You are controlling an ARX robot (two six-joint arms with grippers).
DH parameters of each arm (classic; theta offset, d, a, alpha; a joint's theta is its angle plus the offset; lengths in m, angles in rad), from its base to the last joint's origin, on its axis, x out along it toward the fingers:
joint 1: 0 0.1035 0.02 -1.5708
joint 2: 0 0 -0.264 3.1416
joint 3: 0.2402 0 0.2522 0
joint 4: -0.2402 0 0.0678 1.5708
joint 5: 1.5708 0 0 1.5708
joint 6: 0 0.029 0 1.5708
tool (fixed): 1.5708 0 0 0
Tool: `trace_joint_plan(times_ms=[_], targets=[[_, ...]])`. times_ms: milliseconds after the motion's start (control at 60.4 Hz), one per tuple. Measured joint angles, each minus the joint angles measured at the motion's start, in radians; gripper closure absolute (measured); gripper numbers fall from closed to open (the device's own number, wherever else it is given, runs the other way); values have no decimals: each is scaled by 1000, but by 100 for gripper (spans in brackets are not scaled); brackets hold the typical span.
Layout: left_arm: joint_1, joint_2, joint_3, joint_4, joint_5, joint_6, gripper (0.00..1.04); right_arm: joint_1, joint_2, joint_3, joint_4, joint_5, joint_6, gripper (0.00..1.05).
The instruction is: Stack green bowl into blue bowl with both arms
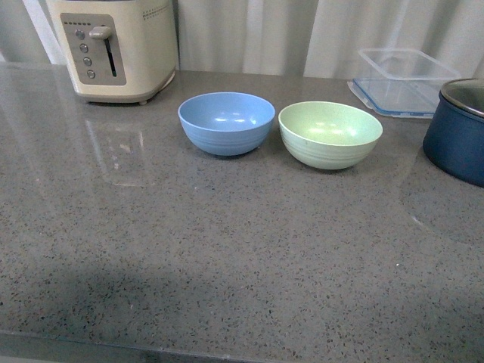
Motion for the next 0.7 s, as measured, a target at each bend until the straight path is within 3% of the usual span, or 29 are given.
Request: trace_joint_plan(times_ms=[695], targets=[[0, -335, 0, -325, 0, 0, 101, 0, 0, 0, 0, 0, 0, 10]])
